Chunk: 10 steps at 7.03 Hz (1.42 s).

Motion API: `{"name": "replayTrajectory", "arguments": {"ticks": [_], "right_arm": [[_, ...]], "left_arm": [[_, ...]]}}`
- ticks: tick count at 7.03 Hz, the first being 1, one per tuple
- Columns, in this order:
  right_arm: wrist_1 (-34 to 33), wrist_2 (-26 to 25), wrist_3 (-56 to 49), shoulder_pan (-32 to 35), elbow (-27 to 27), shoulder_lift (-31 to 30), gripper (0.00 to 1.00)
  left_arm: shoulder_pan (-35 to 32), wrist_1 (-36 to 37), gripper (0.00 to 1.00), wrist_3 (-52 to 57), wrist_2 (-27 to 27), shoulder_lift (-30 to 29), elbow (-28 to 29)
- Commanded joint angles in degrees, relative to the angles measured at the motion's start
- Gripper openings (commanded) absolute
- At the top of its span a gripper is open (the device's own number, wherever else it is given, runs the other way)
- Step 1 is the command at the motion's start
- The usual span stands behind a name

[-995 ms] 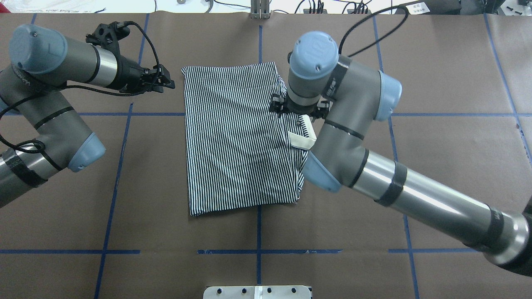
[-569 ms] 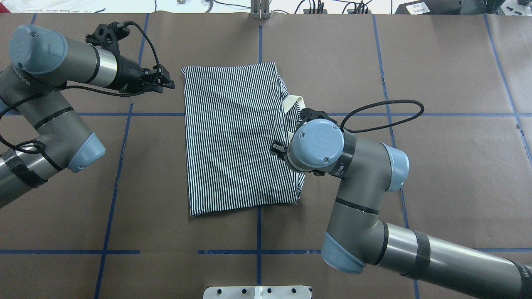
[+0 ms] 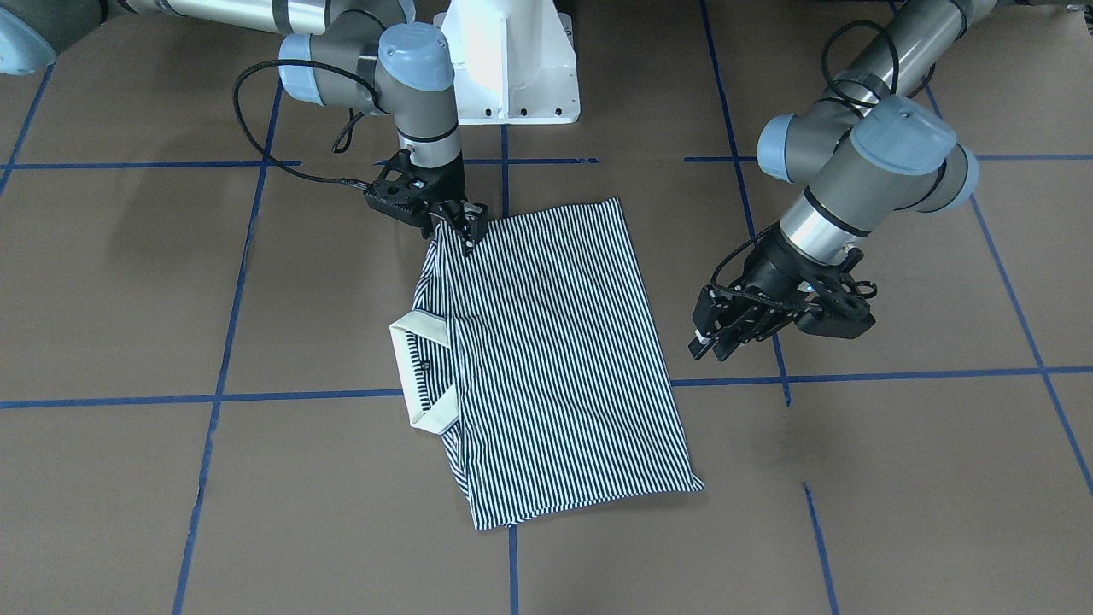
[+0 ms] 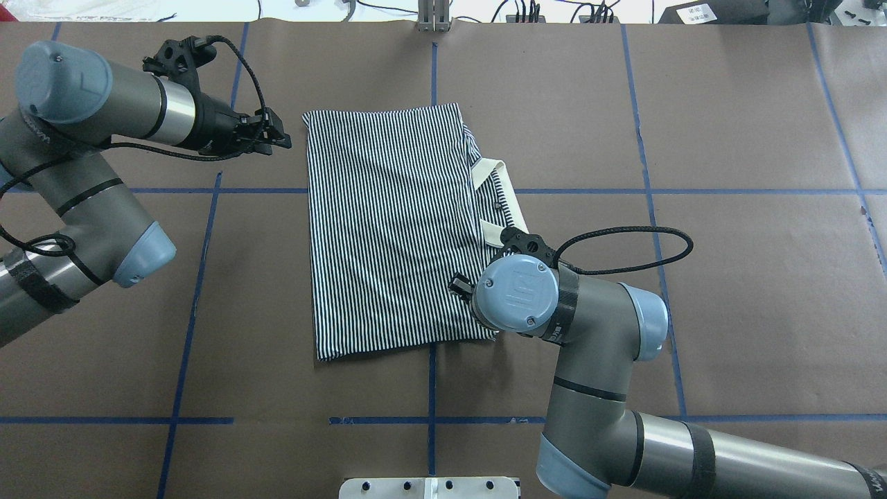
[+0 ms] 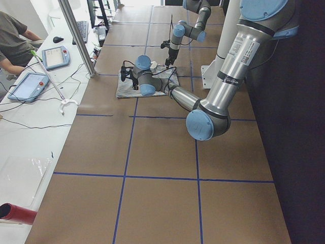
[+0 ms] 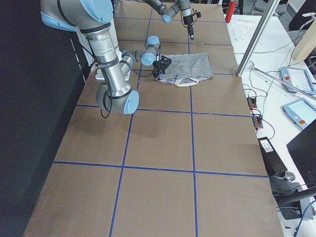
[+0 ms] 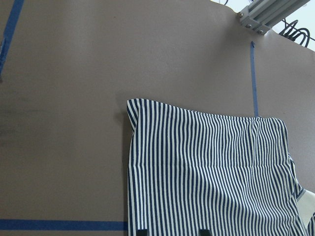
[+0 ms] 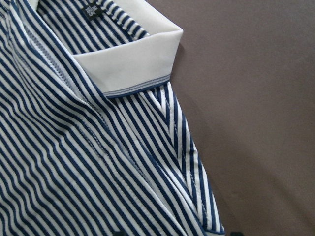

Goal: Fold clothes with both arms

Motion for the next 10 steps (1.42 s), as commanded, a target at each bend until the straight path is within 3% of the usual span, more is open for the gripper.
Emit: {"name": "replayTrajectory", "arguments": {"ticks": [1, 2, 3, 4, 5, 6, 10], "right_arm": [[-0.3, 0.1, 0.1, -0.4, -0.2, -0.4, 0.73], [-0.3, 0.0, 0.2, -0.4, -0.2, -0.4, 0.61], [-0.3, 0.0, 0.2, -0.4, -0.2, -0.4, 0.35], [-0.1, 0.1, 0.1, -0.5, -0.1, -1.1, 0.17], [-0.1, 0.0, 0.1, -0.8, -0.1, -1.3, 0.06], [-0.2, 0.0, 0.1, -0.8, 0.2, -1.2, 0.0], [-0.5, 0.2, 0.6, -1.0, 3.9, -2.2, 0.0]], "left_arm": [[0.0, 0.0, 0.45, 0.0, 0.0, 0.0, 0.0], [0.0, 0.0, 0.45, 0.0, 0.0, 0.0, 0.0], [0.0, 0.0, 0.46, 0.0, 0.0, 0.0, -0.1], [0.0, 0.0, 0.46, 0.0, 0.0, 0.0, -0.1], [-0.1, 0.0, 0.46, 0.0, 0.0, 0.0, -0.1], [-0.1, 0.0, 0.46, -0.1, 0.0, 0.0, -0.1], [0.1, 0.0, 0.46, -3.9, -0.7, 0.0, -1.5]]}}
